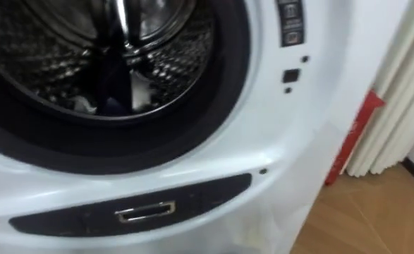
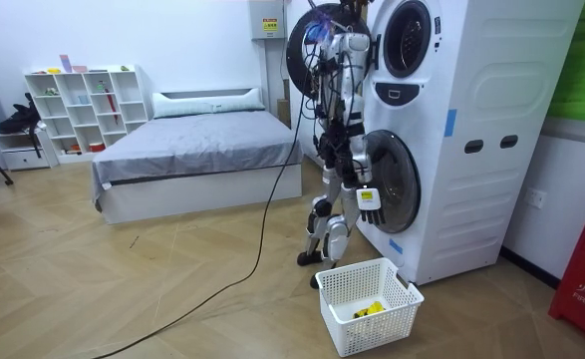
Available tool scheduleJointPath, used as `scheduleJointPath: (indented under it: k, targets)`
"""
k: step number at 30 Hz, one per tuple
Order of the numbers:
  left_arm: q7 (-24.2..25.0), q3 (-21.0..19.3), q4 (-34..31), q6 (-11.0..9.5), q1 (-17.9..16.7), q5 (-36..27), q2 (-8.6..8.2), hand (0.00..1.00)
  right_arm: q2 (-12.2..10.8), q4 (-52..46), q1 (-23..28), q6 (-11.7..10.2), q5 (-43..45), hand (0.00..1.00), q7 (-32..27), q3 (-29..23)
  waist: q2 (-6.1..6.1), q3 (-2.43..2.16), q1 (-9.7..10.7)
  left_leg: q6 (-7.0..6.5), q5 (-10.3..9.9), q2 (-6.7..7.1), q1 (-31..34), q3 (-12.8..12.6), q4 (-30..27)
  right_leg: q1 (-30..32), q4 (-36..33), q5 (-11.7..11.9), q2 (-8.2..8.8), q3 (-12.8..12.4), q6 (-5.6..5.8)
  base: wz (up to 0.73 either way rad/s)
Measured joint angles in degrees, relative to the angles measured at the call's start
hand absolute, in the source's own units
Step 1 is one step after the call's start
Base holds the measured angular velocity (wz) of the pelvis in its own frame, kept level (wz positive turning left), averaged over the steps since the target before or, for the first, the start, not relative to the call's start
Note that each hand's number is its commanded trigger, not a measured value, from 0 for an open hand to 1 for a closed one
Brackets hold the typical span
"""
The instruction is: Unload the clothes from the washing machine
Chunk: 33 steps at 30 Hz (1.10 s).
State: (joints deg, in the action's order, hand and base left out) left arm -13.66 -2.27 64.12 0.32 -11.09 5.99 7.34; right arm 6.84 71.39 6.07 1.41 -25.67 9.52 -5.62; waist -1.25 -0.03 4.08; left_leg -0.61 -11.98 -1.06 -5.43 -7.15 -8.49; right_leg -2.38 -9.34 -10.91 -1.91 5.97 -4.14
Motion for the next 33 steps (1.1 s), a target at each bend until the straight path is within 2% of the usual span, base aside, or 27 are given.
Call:
scheduleJointPath:
  k: [3, 6, 13, 17, 19, 21, 22, 23, 24, 25, 26, 27, 28, 29, 30, 32, 33]
  targets:
    - [-0.13, -1.03, 0.0, 1.08, -0.2, 0.89, 0.08, 0.0, 0.06, 0.06, -0.35, 0.03, 0.21, 0.0, -0.21, 1.57, -0.44, 0.34, -0.69, 0.0, 0.0, 0.0, 0.01, 1.27, 0.02, -0.72, 0.84, 0.0, -0.06, 0.87, 0.0, 0.14]
    - [-0.2, -1.01, -0.02, 1.16, -0.43, 1.15, -0.14, 0.0, 0.01, 0.03, -0.36, 0.07, 0.68, 0.0, -0.25, 3.99, -0.75, 0.58, -1.4, 0.01, -0.01, -0.09, -0.03, 2.02, 0.02, -1.19, 0.96, 0.0, -0.16, 1.42, 0.0, 0.08]
    - [-0.19, -1.03, -0.04, 1.15, -0.23, 1.02, -0.17, 0.0, 0.14, 0.24, -0.24, 0.18, 0.71, 0.0, -1.3, 6.99, -0.76, 0.72, -2.55, 0.28, -0.17, -0.33, -0.68, 2.58, -0.45, -2.4, 0.75, 0.0, -0.32, 1.86, 0.0, 0.04]
    - [0.13, -1.58, -0.05, 1.12, 0.16, 2.66, -0.19, 0.0, 0.2, 0.05, -0.37, 0.17, 1.05, 0.0, -0.81, 7.04, -0.83, 0.78, -3.09, 1.28, -1.24, -0.56, 0.36, 2.67, -3.67, -2.67, 0.54, -0.06, -0.35, 1.92, -0.09, 0.0]
    - [1.02, -3.54, -0.85, 1.04, 0.78, 5.88, -0.19, 0.0, 0.26, -0.04, -0.41, 0.16, 1.93, 0.0, -0.52, 7.22, -0.36, 0.94, -3.59, 1.89, -3.21, -1.45, 2.86, 2.64, -9.37, -1.97, -0.73, -0.45, -0.79, 1.9, -0.65, -0.02]
    - [1.44, -4.45, -2.35, 1.2, 1.11, 8.08, 0.12, 0.0, 0.37, -0.36, -0.52, -0.01, 4.05, 0.0, -0.34, 6.99, -0.61, 0.78, -3.88, 2.35, -4.0, -1.84, 6.54, 3.48, -15.46, -0.27, -2.46, -0.94, -1.31, 2.06, -1.4, -0.03]
    - [1.68, -4.44, -3.61, 1.49, 1.72, 9.04, 0.2, 0.0, 0.58, -0.65, -0.61, -0.26, 4.98, 0.0, -0.04, 6.67, -0.76, 0.65, -3.89, 2.36, -4.01, -2.02, 8.88, 4.79, -18.37, 1.1, -3.53, -0.96, -1.33, 2.21, -1.52, 0.0]
    - [1.85, -4.31, -4.28, 1.56, 2.09, 9.73, 0.18, 0.0, 0.69, -0.63, -0.74, -0.47, 5.27, 0.0, -0.05, 6.61, -0.64, 0.68, -3.92, 2.49, -4.08, -2.19, 9.77, 5.25, -19.47, 1.71, -3.82, -0.89, -1.41, 2.41, -1.65, 0.04]
    - [2.17, -4.17, -5.37, 1.58, 3.11, 9.98, -0.06, 0.0, 1.09, -0.65, -0.92, -0.91, 5.81, 0.0, -0.06, 6.41, -0.8, 0.46, -3.63, 3.2, -4.82, -2.72, 11.24, 5.8, -22.59, 2.74, -4.48, -0.99, -1.48, 3.28, -2.47, -0.18]
    - [2.7, -4.19, -5.46, 1.55, 3.71, 9.9, -0.56, 0.0, 1.93, -0.99, -1.08, -1.0, 6.28, 0.0, -0.1, 6.15, 0.45, 0.72, -3.79, 3.39, -5.93, -4.8, 11.92, 5.12, -29.39, 2.93, -5.38, -1.22, -1.91, 5.18, -2.88, -0.35]
    - [3.12, -4.15, -5.21, 1.6, 3.72, 9.89, -0.76, 0.0, 2.31, -1.04, -1.14, -1.07, 6.81, 0.0, -0.17, 6.13, 0.7, 0.6, -3.66, 3.41, -6.28, -5.63, 11.8, 4.71, -33.08, 2.99, -5.5, -1.27, -2.31, 6.12, -2.97, -0.55]
    - [3.67, -3.64, -5.2, 1.83, 3.88, 9.89, -1.12, 0.0, 2.93, -1.08, -1.62, -1.27, 7.49, 0.0, -0.67, 6.02, 2.55, 0.04, -2.33, 3.51, -6.32, -6.98, 10.89, 5.37, -38.75, 3.07, -5.6, -1.08, -2.97, 8.07, -3.26, -0.3]
    - [4.35, -2.8, -5.73, 1.81, 4.73, 9.93, -1.21, 0.0, 3.18, -1.73, -1.56, -1.35, 7.99, 0.0, -1.18, 5.7, 3.42, 0.18, -0.54, 3.65, -6.25, -7.31, 8.86, 6.57, -40.77, 3.73, -6.6, -0.98, -3.17, 9.3, -3.32, -0.08]
    - [4.43, -2.05, -5.76, 1.8, 5.51, 9.93, -1.2, 0.0, 3.13, -2.01, -1.34, -1.34, 8.06, 0.0, -1.32, 5.41, 3.55, 0.24, 0.33, 3.93, -6.1, -7.3, 7.46, 7.0, -40.41, 4.18, -7.23, -0.98, -3.01, 9.82, -3.32, 0.12]
    - [4.86, -1.82, -5.77, 1.7, 7.1, 9.97, -1.47, 0.0, 2.72, -2.27, -0.91, -1.36, 7.97, 0.0, -1.31, 3.96, 3.63, 0.25, 0.99, 4.89, -5.57, -7.27, 4.03, 7.63, -37.48, 5.38, -8.32, -0.89, -2.92, 10.05, -3.2, 0.11]
    - [5.63, -0.6, -6.18, 1.55, 9.44, 9.87, -1.56, 0.0, 2.17, -2.63, -0.6, -1.38, 7.49, 0.0, -1.33, 2.02, 3.69, 0.34, 2.17, 5.35, -5.45, -7.83, -1.27, 8.69, -29.93, 6.94, -9.78, -0.57, -2.86, 11.07, -3.02, 0.21]
    - [5.69, 0.76, -6.25, 1.26, 11.16, 10.05, -1.71, 0.0, 1.98, -2.71, -0.54, -1.48, 6.55, 0.0, -1.31, 1.64, 4.01, 0.26, 2.56, 6.87, -8.43, -8.3, -4.08, 9.33, -23.8, 8.65, -10.96, -0.28, -2.69, 12.0, -2.8, 0.29]
